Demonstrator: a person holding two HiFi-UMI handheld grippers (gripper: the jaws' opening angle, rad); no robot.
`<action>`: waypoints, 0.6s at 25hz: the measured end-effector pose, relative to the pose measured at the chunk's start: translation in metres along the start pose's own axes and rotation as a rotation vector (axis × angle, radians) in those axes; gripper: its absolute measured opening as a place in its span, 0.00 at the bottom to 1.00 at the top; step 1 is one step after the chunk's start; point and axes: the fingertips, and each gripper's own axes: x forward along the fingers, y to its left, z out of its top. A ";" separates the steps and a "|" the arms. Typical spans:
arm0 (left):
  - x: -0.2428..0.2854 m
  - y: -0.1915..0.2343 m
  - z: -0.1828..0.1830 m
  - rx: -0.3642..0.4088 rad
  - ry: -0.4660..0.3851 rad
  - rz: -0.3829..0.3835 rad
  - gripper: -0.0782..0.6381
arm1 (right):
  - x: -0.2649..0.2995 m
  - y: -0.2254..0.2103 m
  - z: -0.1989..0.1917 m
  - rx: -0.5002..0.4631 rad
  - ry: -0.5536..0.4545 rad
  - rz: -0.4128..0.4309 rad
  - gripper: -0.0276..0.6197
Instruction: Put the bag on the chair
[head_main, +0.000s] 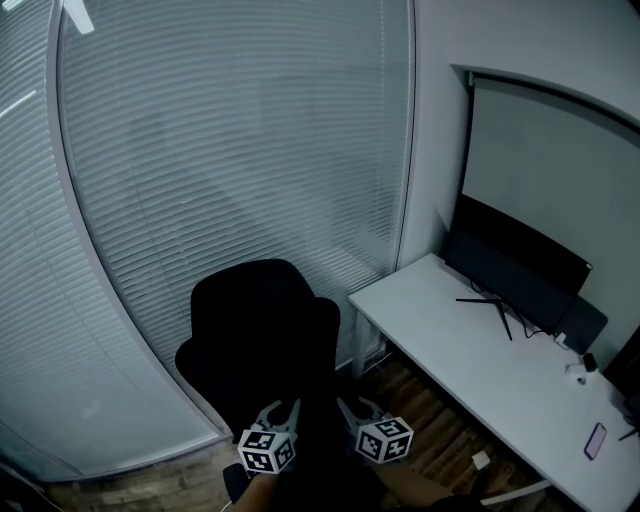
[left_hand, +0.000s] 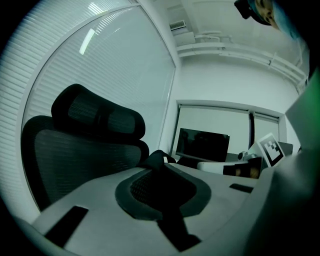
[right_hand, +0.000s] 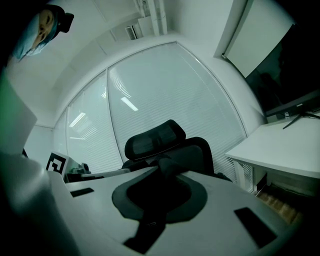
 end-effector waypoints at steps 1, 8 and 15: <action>0.002 0.003 -0.003 -0.002 0.008 0.004 0.17 | 0.002 -0.002 -0.005 0.000 0.006 -0.006 0.13; 0.012 0.016 -0.022 0.011 0.067 0.030 0.17 | 0.017 -0.010 -0.027 0.021 0.045 -0.024 0.13; 0.015 0.031 -0.041 0.022 0.112 0.045 0.18 | 0.029 -0.016 -0.051 0.030 0.101 -0.050 0.13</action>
